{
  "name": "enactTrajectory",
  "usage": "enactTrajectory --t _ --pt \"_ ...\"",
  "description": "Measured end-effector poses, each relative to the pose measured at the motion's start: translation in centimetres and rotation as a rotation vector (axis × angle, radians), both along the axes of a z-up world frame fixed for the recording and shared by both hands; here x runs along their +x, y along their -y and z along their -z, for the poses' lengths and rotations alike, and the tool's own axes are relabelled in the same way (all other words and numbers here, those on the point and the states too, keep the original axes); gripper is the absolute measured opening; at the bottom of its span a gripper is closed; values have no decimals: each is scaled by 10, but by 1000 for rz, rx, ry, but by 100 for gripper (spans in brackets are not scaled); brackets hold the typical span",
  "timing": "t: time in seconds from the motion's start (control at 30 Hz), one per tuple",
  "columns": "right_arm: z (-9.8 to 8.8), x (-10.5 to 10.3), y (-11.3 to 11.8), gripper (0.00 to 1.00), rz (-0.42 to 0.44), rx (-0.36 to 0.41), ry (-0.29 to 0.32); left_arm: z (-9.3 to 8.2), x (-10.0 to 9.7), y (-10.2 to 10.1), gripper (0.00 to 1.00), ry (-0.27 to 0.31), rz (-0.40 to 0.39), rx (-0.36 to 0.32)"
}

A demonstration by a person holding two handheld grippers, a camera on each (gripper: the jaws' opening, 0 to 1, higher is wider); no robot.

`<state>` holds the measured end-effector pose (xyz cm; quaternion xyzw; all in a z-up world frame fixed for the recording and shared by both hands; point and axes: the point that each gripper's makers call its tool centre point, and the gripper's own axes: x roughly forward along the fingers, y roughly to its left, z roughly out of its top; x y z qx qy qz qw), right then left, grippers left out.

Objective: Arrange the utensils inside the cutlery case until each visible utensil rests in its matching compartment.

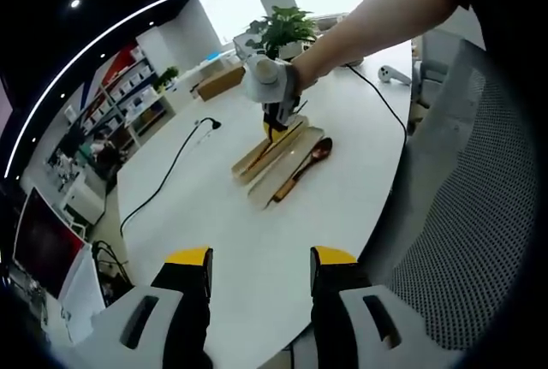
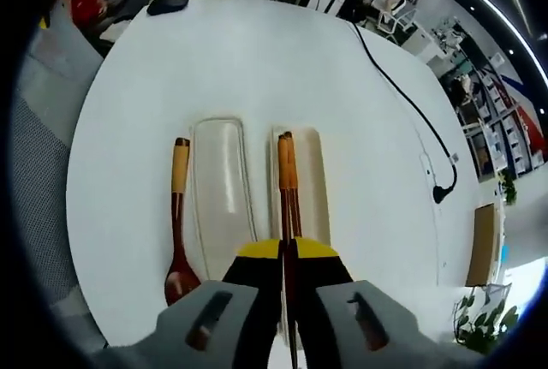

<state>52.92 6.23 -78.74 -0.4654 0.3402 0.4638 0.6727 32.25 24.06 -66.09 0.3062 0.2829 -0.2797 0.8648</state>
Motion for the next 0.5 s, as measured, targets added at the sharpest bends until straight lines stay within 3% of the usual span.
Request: enactTrajectory --t 0.27,0.37,0.5 --pt "7 0 -3 0 -2 6 -13 2 -1 0 47 -11 0 1" --pt "7 7 0 0 -51 -44 41 3 -1 0 47 -15 1 0" --pt "10 6 -1 0 -44 -24 8 4 -1 0 47 -20 1 0"
